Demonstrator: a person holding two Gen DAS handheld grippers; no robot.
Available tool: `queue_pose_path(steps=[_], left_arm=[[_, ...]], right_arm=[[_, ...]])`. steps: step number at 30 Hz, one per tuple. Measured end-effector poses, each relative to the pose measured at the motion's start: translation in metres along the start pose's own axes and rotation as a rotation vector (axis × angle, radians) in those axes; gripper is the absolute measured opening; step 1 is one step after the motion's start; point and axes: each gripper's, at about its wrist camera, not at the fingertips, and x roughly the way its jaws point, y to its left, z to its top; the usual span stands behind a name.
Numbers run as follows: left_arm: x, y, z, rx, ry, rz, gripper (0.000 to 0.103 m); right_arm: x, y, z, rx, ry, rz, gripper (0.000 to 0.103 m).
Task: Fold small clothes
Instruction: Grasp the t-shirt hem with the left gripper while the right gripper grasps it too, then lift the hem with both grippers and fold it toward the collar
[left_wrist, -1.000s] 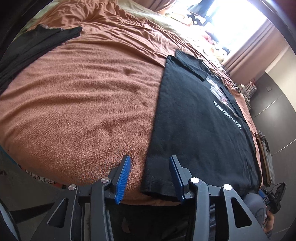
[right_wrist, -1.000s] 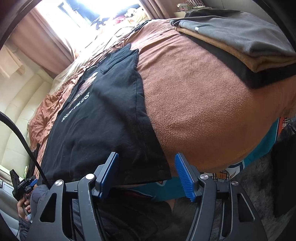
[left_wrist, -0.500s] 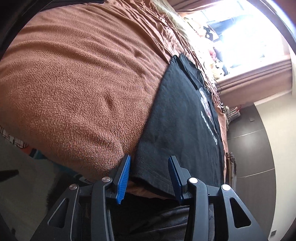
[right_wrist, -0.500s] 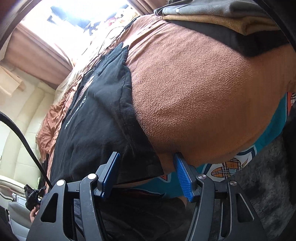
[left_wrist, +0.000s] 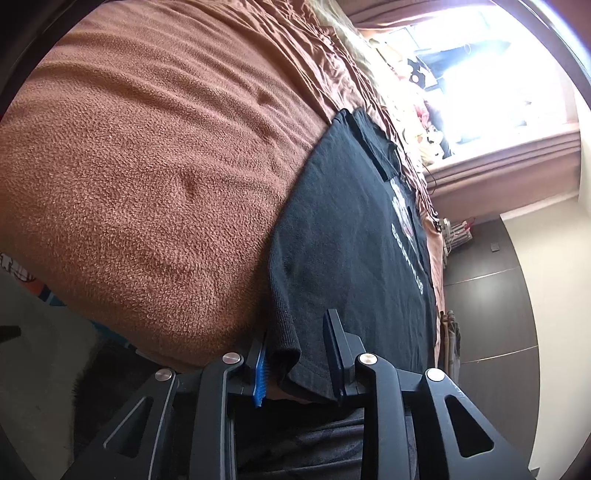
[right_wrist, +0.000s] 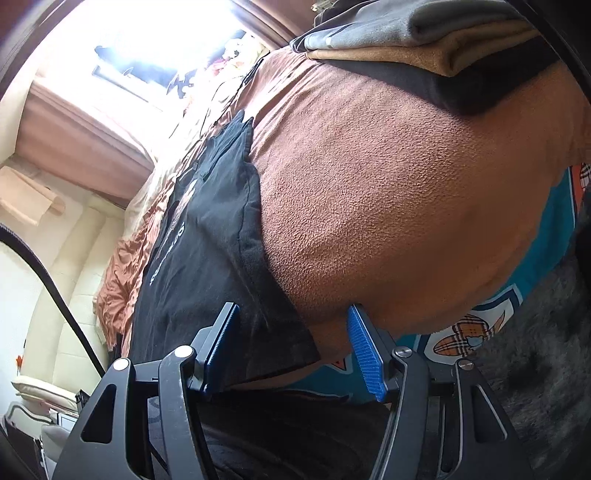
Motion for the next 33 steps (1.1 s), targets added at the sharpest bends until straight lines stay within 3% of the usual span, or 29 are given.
queue_pose_path(steps=[9, 16, 20, 27, 33], left_arm=[[-0.008, 0.000, -0.002, 0.002, -0.020, -0.018, 0.028], [-0.011, 0.004, -0.002, -0.007, -0.025, -0.004, 0.028], [-0.013, 0.008, -0.005, -0.031, -0.037, -0.003, 0.028], [-0.012, 0.008, -0.008, -0.059, -0.059, 0.006, 0.028], [0.000, 0.004, -0.007, -0.078, -0.054, 0.031, 0.028]], right_arm=[[0.025, -0.008, -0.013, 0.073, 0.041, 0.131, 0.058], [0.020, 0.002, -0.020, 0.045, -0.018, 0.244, 0.051], [0.025, 0.009, -0.016, 0.020, -0.036, 0.209, 0.046], [0.031, 0.022, -0.018, 0.016, -0.060, 0.155, 0.022], [0.021, 0.027, -0.016, 0.012, -0.065, 0.106, 0.009]])
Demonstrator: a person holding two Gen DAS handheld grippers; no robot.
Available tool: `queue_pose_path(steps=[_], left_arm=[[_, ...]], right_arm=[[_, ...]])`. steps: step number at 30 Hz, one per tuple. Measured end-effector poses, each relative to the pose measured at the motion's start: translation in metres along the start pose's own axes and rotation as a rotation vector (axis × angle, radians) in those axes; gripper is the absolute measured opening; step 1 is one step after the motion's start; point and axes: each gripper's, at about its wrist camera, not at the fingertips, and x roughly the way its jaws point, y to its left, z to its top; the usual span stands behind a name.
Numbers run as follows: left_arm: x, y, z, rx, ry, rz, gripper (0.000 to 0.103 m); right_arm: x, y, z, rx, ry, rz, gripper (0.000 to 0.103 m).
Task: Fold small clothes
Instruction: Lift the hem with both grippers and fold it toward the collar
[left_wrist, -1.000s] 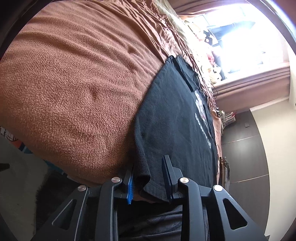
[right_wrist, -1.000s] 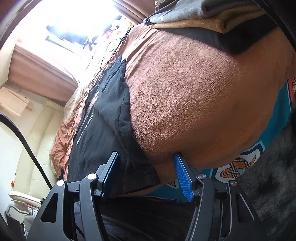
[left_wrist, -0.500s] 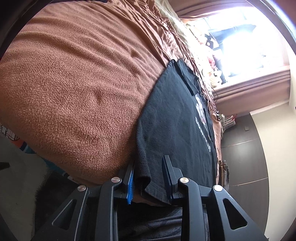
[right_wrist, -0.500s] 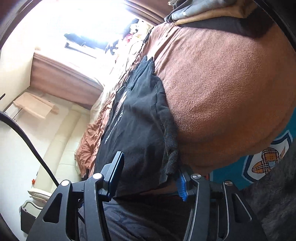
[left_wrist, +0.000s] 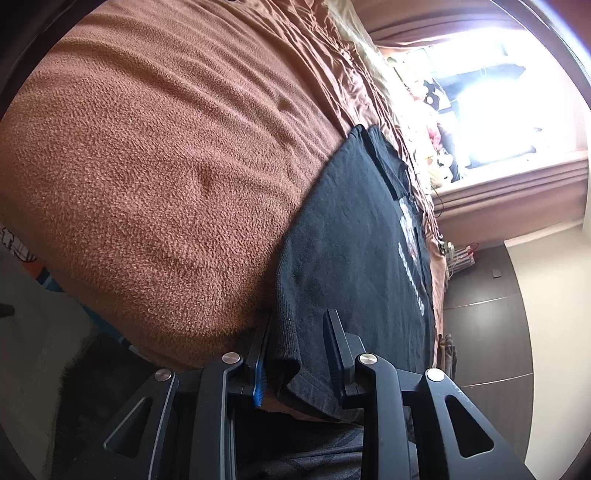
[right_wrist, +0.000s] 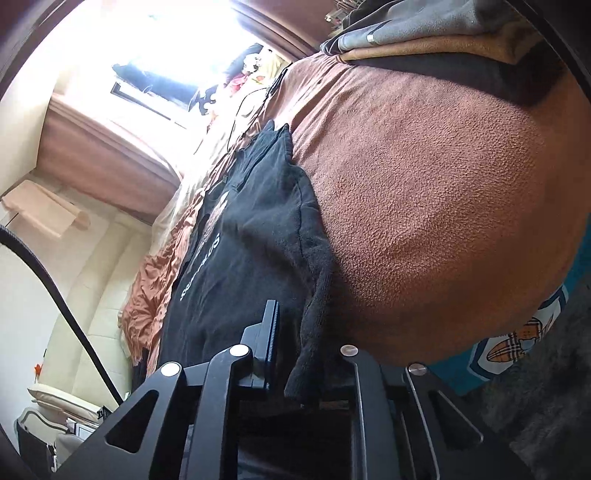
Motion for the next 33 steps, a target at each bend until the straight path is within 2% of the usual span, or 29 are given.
queue_pose_path(steps=[2, 5, 10, 20, 33], left_arm=[[0.002, -0.003, 0.000, -0.008, -0.011, 0.015, 0.027], [0.002, 0.000, 0.005, -0.040, -0.028, 0.046, 0.006], [-0.007, -0.004, 0.010, -0.034, -0.065, 0.039, 0.005], [-0.052, -0.043, 0.026, 0.028, -0.146, -0.091, 0.004], [-0.118, -0.076, 0.028, 0.034, -0.225, -0.236, 0.004]], right_arm=[[-0.001, 0.002, 0.000, 0.002, 0.003, -0.018, 0.004], [-0.007, 0.007, 0.000, 0.002, -0.013, -0.034, 0.002], [-0.024, 0.020, 0.007, 0.001, -0.045, -0.011, 0.001], [-0.066, 0.071, 0.012, -0.050, -0.092, 0.072, 0.001], [-0.101, 0.078, 0.012, -0.034, -0.133, 0.149, 0.001]])
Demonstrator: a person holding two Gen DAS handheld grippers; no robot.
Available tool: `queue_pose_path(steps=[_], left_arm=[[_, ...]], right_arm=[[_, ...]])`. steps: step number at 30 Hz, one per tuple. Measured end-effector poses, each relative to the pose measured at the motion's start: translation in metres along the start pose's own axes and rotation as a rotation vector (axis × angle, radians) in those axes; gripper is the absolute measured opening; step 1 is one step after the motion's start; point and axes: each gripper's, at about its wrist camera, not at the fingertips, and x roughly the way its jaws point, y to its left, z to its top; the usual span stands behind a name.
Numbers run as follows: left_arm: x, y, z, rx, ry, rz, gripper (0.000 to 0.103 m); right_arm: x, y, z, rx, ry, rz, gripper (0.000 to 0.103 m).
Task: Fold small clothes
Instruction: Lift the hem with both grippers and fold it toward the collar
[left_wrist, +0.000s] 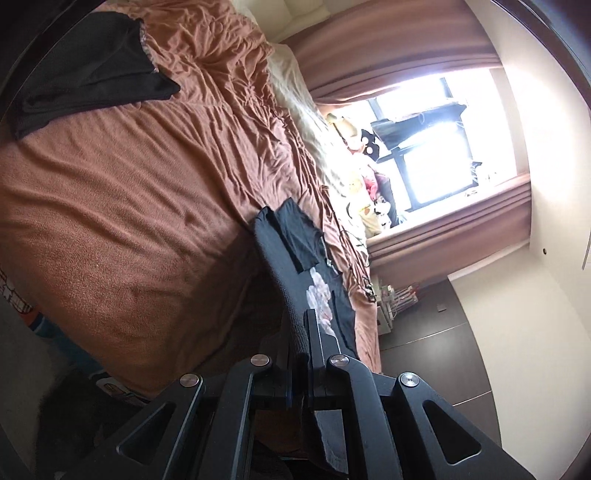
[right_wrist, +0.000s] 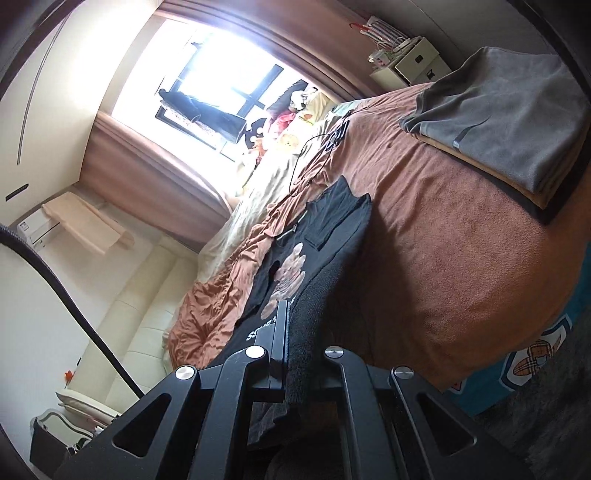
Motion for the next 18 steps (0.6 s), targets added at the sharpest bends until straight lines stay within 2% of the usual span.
queue_pose_path(steps=[5, 18], left_arm=[[-0.028, -0.021, -0.002, 0.023, -0.035, -0.046, 0.004], [-0.104, -0.046, -0.016, 0.048, -0.106, -0.084, 0.004]], right_arm=[[-0.014, 0.007, 0.003, -0.008, -0.003, 0.011, 0.001], [-0.052, 0.021, -0.001, -0.055, -0.002, 0.026, 0.001]])
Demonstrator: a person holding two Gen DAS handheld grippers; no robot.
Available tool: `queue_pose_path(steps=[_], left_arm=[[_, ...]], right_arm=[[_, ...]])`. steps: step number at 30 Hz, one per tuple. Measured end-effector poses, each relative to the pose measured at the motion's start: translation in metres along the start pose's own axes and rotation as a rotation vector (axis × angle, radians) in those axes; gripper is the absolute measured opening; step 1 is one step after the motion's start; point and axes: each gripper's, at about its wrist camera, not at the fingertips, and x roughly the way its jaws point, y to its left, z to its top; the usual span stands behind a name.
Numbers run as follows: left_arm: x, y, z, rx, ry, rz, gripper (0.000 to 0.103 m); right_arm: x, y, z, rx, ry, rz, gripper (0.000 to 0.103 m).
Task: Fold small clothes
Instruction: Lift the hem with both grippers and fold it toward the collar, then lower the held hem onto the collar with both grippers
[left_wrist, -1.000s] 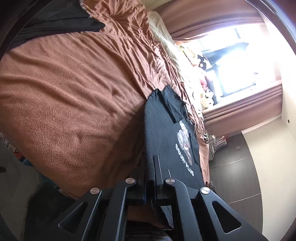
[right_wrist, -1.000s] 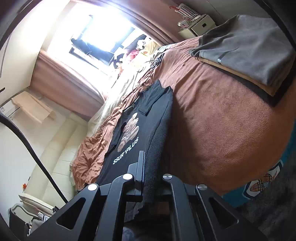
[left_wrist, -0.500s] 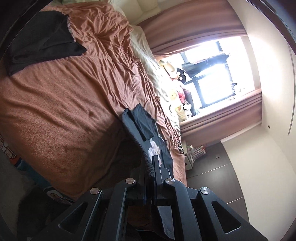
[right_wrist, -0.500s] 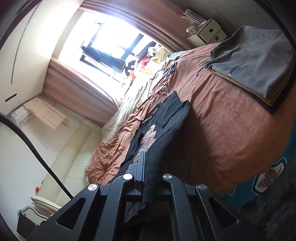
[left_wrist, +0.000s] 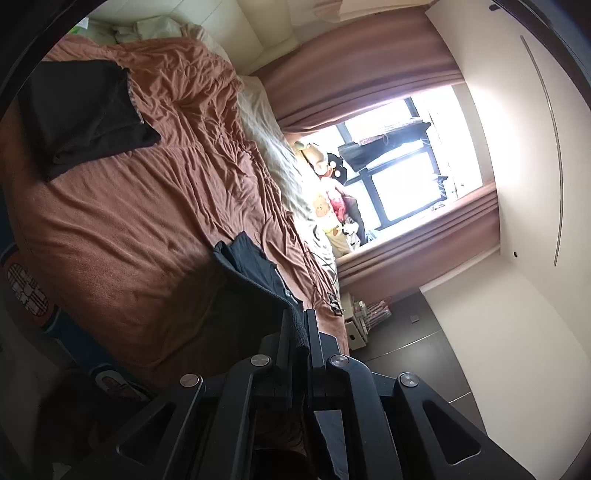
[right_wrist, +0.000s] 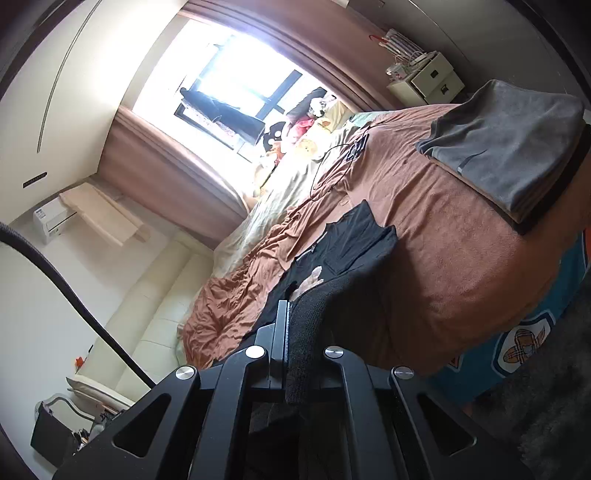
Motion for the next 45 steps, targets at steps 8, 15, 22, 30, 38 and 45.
queue_pose_path(steps=[8, 15, 22, 30, 38, 45], left_arm=[[-0.031, -0.002, -0.006, 0.006, -0.038, -0.018, 0.002], [-0.057, 0.003, -0.012, -0.007, -0.060, -0.036, 0.002], [-0.067, 0.013, -0.013, -0.023, -0.072, -0.043, 0.002], [-0.049, 0.010, -0.006, -0.018, -0.060, -0.030, 0.002], [-0.013, -0.007, 0.018, -0.001, -0.056, -0.012, 0.002], [0.025, -0.035, 0.045, 0.037, -0.045, -0.015, 0.002]], right_arm=[[-0.015, 0.009, -0.006, -0.059, -0.003, 0.019, 0.001], [-0.026, 0.005, -0.009, -0.074, -0.015, 0.034, 0.001], [-0.032, -0.002, -0.014, -0.084, -0.031, 0.048, 0.001], [-0.013, -0.020, -0.009, -0.074, -0.015, 0.026, 0.001], [0.014, -0.011, 0.015, -0.046, -0.023, 0.037, 0.001], [0.048, -0.006, 0.040, -0.039, -0.036, 0.043, 0.001]])
